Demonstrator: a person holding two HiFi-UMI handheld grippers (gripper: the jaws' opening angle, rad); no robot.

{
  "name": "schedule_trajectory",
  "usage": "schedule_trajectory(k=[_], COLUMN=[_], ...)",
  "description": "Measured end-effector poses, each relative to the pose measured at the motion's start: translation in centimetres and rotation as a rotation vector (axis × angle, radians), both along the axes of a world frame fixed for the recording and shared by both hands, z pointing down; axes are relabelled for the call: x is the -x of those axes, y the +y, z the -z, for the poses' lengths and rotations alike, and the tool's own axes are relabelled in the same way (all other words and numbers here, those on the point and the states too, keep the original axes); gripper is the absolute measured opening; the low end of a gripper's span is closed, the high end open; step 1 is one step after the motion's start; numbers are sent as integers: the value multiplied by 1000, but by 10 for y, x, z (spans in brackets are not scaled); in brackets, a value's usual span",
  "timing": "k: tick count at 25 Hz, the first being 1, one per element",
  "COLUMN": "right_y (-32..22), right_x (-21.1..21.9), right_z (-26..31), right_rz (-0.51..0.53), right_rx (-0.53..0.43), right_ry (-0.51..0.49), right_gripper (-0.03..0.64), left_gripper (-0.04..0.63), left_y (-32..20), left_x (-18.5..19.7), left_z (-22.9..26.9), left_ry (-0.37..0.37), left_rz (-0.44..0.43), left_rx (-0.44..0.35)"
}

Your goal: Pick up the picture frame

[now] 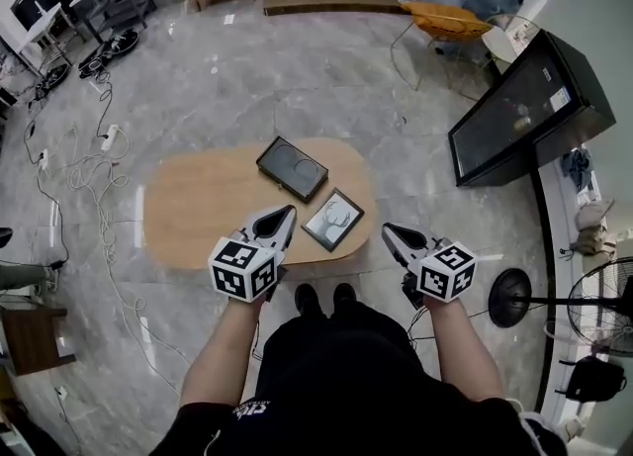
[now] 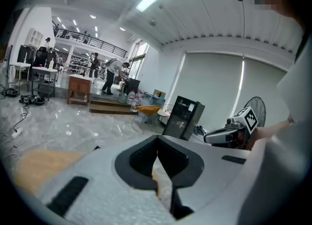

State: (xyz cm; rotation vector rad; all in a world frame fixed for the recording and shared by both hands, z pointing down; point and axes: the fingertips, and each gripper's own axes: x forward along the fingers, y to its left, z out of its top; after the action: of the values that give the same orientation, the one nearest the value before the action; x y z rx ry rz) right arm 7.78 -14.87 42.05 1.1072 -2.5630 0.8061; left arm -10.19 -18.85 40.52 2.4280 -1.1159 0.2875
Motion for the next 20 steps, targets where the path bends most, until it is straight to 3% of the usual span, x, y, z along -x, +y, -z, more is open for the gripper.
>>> schedule_trajectory(k=[9, 20], right_y=[2, -16], right_x=[21, 16], right_z=[-80, -180], right_rz=[10, 17], right_rx=[151, 307], right_ry=[32, 56], right_gripper=[6, 6], left_gripper=[9, 9], left_y=[-12, -28], left_x=[7, -13], left_z=[-79, -170], left_ry=[3, -22], left_rz=[-12, -12], left_rx=[124, 269])
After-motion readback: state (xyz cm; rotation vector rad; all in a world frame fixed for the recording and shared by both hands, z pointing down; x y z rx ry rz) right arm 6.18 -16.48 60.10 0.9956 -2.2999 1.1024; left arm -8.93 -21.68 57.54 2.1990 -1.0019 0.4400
